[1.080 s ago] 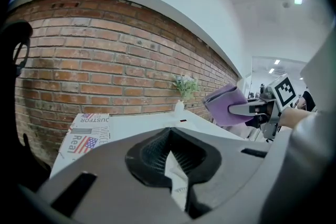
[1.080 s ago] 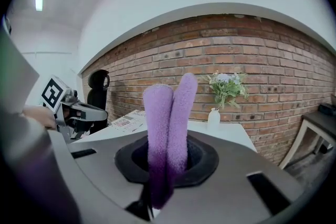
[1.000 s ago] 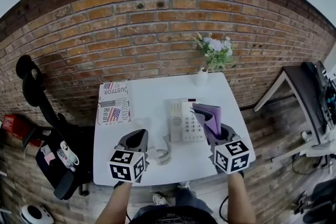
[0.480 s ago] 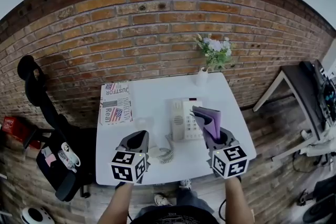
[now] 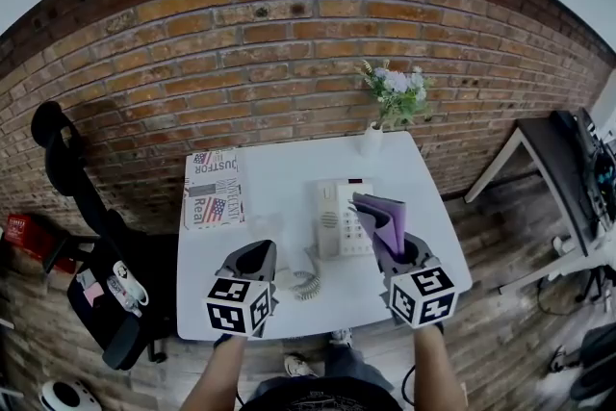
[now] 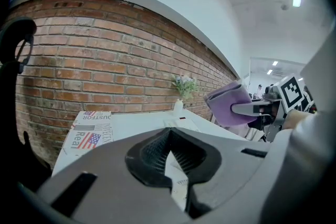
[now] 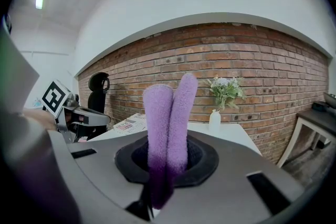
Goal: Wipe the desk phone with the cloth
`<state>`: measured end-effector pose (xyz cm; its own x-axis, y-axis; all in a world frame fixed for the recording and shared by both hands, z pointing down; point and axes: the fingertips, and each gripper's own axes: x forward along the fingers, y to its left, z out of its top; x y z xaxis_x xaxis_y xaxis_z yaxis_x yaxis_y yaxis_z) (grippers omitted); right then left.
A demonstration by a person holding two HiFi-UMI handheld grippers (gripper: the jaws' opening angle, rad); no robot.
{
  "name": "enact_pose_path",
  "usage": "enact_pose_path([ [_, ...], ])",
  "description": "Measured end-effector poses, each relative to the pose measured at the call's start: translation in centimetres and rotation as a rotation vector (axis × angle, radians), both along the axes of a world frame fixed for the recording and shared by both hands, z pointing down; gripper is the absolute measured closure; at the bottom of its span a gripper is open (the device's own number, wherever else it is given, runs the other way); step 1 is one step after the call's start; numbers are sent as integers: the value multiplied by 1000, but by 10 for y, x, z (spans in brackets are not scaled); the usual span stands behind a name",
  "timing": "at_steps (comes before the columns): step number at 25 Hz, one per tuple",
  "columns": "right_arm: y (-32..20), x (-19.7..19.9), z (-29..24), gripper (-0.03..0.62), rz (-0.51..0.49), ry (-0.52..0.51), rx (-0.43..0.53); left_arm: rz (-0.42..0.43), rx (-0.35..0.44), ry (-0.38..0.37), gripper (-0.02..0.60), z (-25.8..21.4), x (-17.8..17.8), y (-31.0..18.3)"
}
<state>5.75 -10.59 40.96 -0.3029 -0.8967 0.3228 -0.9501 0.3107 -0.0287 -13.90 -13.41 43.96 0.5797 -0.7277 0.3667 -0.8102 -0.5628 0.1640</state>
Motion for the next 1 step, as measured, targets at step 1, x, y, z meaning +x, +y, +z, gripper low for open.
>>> enact_pose_path([
  [1, 0, 0, 0, 549, -1, 0, 0, 1, -1, 1, 577, 1, 0, 0],
])
